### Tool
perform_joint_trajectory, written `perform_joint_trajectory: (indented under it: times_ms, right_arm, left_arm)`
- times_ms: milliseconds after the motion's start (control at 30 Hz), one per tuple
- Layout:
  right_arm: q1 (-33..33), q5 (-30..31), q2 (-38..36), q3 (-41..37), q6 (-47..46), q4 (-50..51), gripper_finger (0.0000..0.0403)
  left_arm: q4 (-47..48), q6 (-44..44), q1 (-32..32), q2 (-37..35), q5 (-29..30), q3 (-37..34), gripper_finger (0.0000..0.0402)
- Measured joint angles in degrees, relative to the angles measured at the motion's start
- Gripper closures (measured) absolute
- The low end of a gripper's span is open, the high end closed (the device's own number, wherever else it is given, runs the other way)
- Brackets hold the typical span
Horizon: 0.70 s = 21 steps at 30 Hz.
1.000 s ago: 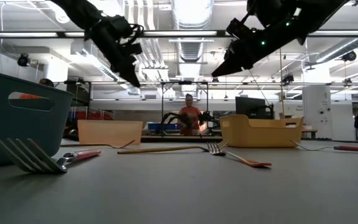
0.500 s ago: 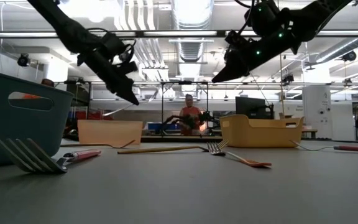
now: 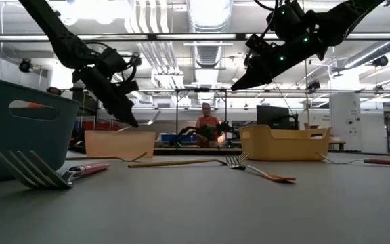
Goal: Sort silverware by color (type)
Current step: Put the orange fork into the orange bin
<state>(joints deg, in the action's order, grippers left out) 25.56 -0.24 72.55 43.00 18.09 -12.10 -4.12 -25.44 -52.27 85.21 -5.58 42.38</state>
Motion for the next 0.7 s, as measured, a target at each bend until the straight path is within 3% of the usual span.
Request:
perform_joint_trajectory:
  times_ms: [700]
  right_arm:
    - [0.00,0.00,0.00,0.00,-0.02,1.16,0.0394]
  left_arm:
    - [1.14,-2.62,-1.45,0.00,-3.07,-2.46,0.0401]
